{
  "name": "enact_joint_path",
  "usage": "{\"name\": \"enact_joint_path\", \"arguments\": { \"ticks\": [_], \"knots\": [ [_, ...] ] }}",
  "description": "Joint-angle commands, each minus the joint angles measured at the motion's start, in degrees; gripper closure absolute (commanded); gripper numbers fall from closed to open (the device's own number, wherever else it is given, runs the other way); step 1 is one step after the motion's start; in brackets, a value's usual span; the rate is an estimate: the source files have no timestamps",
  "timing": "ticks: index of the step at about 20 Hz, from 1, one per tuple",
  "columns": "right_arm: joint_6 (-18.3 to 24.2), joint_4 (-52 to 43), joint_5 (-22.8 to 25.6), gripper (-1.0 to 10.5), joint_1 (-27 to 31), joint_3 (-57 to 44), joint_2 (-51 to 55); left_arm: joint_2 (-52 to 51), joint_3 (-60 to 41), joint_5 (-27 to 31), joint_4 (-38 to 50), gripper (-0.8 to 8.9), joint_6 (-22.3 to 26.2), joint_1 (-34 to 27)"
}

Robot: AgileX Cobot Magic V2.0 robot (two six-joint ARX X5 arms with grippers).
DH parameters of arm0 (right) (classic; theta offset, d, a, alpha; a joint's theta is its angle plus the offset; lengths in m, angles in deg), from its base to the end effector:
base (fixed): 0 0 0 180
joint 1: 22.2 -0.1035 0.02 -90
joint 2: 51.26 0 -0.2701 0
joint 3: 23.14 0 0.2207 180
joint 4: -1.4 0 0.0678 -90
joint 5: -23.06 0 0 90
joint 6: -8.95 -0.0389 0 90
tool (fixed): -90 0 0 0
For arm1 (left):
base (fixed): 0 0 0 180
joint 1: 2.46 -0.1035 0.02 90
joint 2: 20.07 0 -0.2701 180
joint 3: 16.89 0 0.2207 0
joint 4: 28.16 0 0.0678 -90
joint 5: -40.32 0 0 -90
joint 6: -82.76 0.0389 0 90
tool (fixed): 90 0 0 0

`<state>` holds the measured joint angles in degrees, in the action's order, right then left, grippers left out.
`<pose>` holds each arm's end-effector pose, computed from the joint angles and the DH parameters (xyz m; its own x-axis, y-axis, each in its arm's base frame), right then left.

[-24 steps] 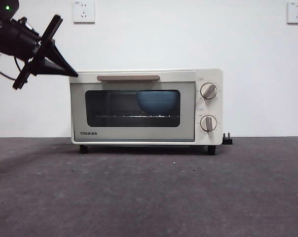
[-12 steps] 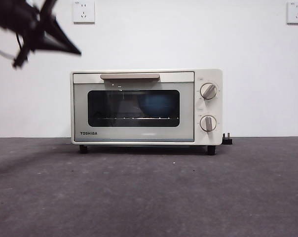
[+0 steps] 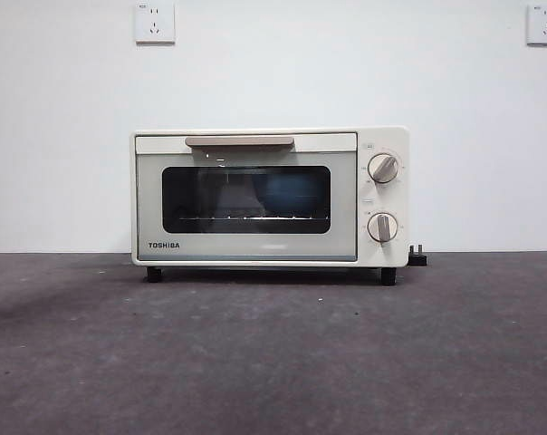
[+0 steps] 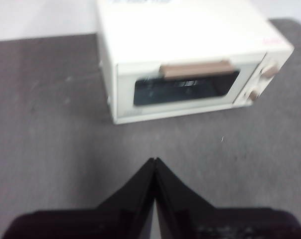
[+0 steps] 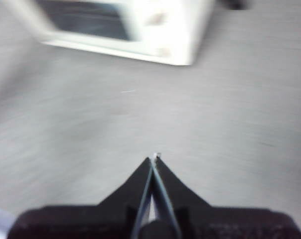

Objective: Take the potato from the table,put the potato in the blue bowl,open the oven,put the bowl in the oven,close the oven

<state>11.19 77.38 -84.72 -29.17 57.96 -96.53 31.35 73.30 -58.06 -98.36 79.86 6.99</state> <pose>0.0869 0.0226 0.3570 0.6854 0.3914 -0.6140 -0.3720 0.9131 0.1669 0.1118 -0.0244 0.3974 0.8088 -0.2824 -0.5159 0.2587 0.9586 -0.1191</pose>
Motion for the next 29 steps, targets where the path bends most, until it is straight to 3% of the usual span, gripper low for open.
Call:
{"name": "enact_joint_path", "arguments": {
  "ticks": [1,6,16,17,19,22,26,29],
  "knots": [
    [1.5,-0.5,-1.8,9.6,-3.1,-0.6,0.2,-2.7,0.0,1.1,-6.6,8.18,1.0,0.2],
    [2.3,-0.4,-0.8,9.6,-4.7,-0.6,-1.3,-4.5,0.0,0.9,-16.2,8.18,0.9,0.2],
    [2.3,-0.5,4.4,9.5,-4.7,-0.6,-9.7,0.5,0.0,0.5,-12.4,8.18,1.2,-0.8],
    [2.3,-0.6,4.5,9.5,-4.7,-0.6,-10.7,-0.4,-0.3,1.5,-9.4,8.17,7.9,-0.8],
    [2.3,-0.7,5.1,9.5,-4.7,-0.6,-12.8,-3.6,-3.9,2.0,0.0,8.17,10.4,-1.3],
    [2.3,-0.6,5.5,9.5,-4.7,-0.6,-15.3,-14.2,-18.9,2.0,20.1,8.17,15.0,-1.8],
    [2.3,-0.7,7.9,9.5,-4.7,-0.6,-17.2,-30.2,-45.3,2.1,43.2,8.17,14.5,-3.6],
    [2.3,-0.7,9.5,9.5,-4.7,-0.6,-17.6,-39.9,-59.3,2.4,47.2,8.17,11.6,-6.7]
  ]
}}
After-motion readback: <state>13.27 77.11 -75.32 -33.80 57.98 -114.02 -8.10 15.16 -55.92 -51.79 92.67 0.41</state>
